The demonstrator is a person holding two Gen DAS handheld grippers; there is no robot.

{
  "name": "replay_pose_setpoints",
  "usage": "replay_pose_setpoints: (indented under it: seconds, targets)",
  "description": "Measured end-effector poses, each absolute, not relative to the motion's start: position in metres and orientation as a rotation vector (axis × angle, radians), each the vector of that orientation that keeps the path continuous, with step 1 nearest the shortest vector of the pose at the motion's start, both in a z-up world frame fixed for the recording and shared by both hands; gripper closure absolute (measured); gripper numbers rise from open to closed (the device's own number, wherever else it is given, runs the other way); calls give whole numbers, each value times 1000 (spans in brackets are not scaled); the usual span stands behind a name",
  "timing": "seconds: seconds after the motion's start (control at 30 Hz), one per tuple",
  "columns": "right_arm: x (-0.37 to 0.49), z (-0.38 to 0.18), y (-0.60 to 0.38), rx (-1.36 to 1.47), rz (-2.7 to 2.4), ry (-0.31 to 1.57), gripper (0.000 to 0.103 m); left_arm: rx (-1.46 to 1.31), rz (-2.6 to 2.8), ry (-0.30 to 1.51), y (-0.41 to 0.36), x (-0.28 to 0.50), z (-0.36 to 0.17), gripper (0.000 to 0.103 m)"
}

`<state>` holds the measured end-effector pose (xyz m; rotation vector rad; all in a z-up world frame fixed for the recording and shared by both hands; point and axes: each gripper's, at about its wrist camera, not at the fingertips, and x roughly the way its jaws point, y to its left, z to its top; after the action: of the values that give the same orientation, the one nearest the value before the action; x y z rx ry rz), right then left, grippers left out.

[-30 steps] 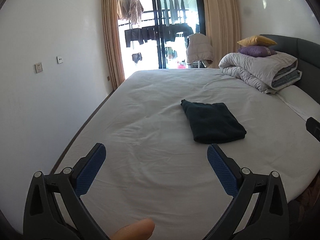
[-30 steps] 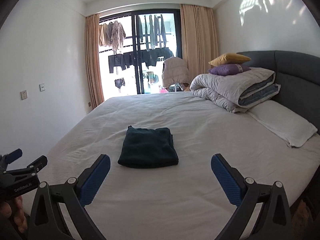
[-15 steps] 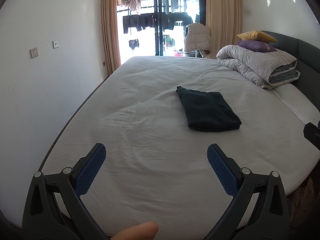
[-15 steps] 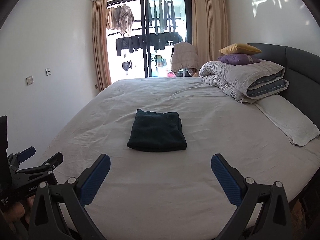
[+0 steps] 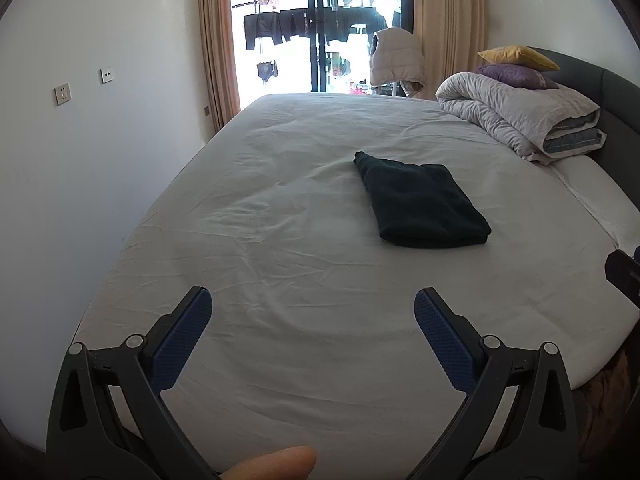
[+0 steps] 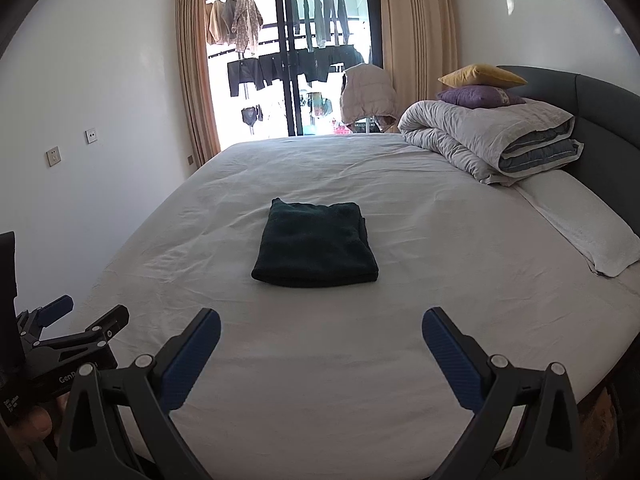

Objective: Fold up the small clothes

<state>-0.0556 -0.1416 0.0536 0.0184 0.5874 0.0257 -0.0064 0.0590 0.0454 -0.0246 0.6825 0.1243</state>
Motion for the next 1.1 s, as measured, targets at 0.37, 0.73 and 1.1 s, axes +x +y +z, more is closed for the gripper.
replay_pose_setpoints:
  seconds: [0.37, 0.73, 1.1]
  targets:
    - [-53, 49, -143, 9, 32, 605, 0, -33, 117, 693, 62, 5, 39, 0]
    - [-52, 46, -142, 4, 38, 613, 0, -37, 109, 698, 58, 7, 34, 0]
    - [-52, 45, -142, 3, 39, 618, 0, -39, 107, 699, 56, 8, 32, 0]
